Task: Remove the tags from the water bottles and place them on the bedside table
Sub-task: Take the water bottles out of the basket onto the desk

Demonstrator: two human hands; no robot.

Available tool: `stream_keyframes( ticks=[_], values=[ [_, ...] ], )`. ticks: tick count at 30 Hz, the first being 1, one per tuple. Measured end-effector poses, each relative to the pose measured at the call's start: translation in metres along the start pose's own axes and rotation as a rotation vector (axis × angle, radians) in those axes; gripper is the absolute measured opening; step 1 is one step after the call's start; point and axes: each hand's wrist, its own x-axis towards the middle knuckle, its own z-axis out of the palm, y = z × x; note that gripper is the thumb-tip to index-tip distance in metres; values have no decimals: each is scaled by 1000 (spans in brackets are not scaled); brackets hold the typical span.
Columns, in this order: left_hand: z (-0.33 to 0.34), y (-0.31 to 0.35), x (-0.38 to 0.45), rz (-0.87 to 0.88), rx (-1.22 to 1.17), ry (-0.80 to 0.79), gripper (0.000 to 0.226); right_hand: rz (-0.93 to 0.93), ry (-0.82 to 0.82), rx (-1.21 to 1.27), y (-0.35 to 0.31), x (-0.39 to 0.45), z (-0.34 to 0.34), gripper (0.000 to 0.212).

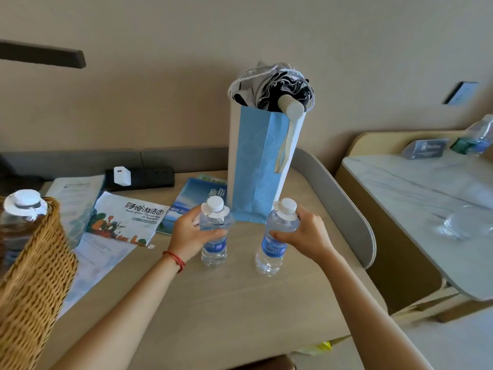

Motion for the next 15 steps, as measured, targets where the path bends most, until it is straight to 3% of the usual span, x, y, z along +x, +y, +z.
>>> stream_keyframes(
  ticks=[15],
  values=[
    [3, -14, 1, -66, -54, -39, 65, -19, -74, 272, 22, -18, 18, 57]
  ],
)
